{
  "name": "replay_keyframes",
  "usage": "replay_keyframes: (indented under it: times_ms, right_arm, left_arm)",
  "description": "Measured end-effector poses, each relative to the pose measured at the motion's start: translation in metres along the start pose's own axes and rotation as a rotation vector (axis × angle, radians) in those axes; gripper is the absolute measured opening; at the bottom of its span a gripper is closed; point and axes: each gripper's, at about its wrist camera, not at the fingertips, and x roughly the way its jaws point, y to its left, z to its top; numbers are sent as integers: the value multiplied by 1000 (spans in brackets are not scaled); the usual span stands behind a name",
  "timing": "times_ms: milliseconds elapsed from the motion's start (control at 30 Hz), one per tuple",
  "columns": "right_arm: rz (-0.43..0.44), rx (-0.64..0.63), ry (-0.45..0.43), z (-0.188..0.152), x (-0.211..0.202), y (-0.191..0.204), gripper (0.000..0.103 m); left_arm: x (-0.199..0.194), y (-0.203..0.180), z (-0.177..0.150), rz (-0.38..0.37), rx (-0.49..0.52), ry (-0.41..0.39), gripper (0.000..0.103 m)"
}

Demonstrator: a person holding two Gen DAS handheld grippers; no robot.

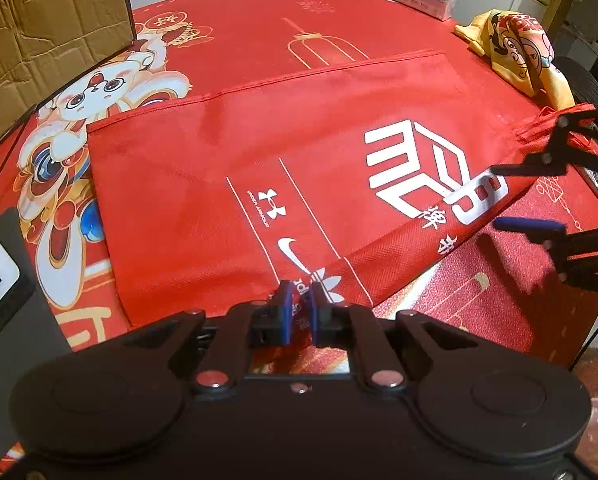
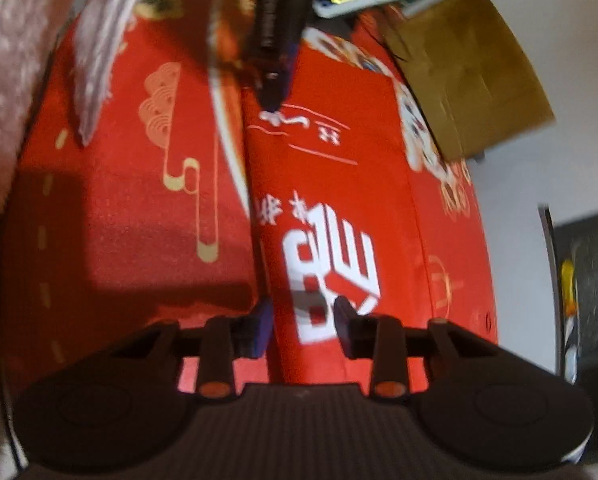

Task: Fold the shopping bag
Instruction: 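Grasp the folded bag edge with the right gripper beside the left gripper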

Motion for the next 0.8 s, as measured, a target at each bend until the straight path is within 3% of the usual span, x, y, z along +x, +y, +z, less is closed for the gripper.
replay_keyframes:
  times_ms: [200, 400, 533, 667, 800]
  right_arm:
    - [-26, -145, -31, 8, 13, 13, 32]
    - [-40, -164, -41, 5, 13, 14, 31]
    - [72, -58, -11, 7, 16, 3, 10]
    - [194, 140, 21, 8, 21, -24, 8]
    - [303, 219, 6, 2, 25, -46, 8]
  left_arm:
    - [0, 2, 1, -7, -3, 4, 10]
    - [0, 2, 0, -16, -8, 2, 10]
    - [0, 0, 0, -17, 6, 0, 10]
    - [0, -2, 1, -18, 54, -1, 9]
    - [-6, -5, -1, -44, 219, -29, 11]
